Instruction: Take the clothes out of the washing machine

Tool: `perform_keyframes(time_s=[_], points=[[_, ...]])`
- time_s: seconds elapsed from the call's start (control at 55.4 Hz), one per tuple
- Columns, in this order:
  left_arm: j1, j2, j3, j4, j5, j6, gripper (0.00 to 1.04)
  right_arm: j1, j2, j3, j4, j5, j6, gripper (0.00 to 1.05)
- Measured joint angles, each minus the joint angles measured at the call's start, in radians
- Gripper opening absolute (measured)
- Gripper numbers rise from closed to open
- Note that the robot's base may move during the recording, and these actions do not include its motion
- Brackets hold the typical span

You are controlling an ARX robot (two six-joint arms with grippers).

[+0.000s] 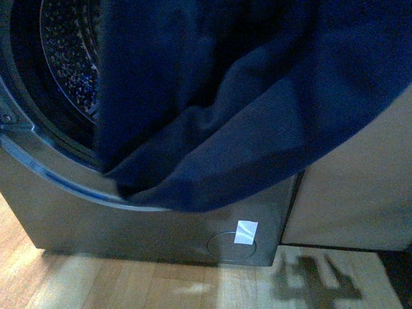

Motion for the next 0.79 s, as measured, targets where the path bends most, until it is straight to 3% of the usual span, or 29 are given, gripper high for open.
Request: perform_keyframes(time_s=[0.271,0.795], points=[[-0.134,0.111,0.332,-0.168,-0.066,0.012,0.06,0.0,0.0,0.0,0.0,0.0,0.0,0.97],[-0.3,0.342,0.914,-0.472,-0.11,0.053,0.06,0.0,0.0,0.0,0.0,0.0,0.0,0.97]])
